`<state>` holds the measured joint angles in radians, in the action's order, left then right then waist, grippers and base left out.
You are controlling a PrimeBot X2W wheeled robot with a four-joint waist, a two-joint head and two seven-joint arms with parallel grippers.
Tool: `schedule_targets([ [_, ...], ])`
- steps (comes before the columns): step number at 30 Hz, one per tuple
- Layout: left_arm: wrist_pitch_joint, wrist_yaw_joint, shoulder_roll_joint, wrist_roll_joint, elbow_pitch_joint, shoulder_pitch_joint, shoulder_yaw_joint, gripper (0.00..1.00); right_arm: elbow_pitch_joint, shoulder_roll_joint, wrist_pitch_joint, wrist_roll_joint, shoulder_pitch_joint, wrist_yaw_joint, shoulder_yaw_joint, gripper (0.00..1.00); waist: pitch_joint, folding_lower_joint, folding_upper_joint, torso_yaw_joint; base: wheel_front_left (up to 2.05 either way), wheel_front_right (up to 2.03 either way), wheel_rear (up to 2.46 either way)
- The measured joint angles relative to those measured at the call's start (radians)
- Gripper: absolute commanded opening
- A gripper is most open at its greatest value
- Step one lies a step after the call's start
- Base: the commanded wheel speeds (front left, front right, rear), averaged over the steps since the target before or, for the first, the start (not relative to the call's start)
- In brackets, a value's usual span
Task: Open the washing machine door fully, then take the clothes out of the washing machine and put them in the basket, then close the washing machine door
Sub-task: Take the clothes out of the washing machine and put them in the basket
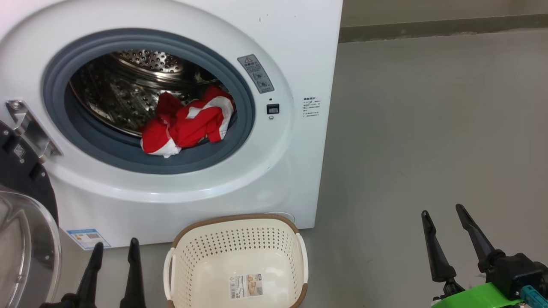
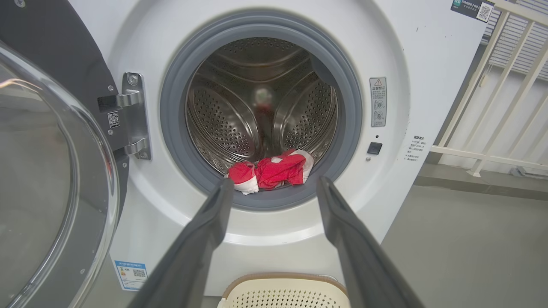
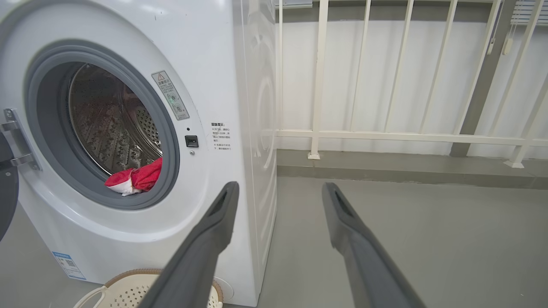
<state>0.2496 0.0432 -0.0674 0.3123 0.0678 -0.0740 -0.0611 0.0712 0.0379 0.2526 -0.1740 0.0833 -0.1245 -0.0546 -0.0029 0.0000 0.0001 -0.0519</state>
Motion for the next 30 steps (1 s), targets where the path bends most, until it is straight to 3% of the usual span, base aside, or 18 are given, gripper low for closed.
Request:
schedule_targets([
  [19, 0.0, -0.016, 0.011, -0.022, 0.04, 0.207, 0.02, 1.0, -0.032, 0.001, 0.0, 0.02, -0.091, 0.0, 0.027, 1.0, 0.152, 0.0001, 0.0, 0.032, 0.0, 0.0, 0.0],
  [30, 0.003, -0.016, 0.011, -0.032, 0.085, 0.449, -0.001, 1.0, -0.056, 0.003, 0.0, 0.034, -0.181, 0.0, 0.052, 1.0, 0.304, 0.0001, 0.0, 0.046, 0.0, 0.0, 0.0],
])
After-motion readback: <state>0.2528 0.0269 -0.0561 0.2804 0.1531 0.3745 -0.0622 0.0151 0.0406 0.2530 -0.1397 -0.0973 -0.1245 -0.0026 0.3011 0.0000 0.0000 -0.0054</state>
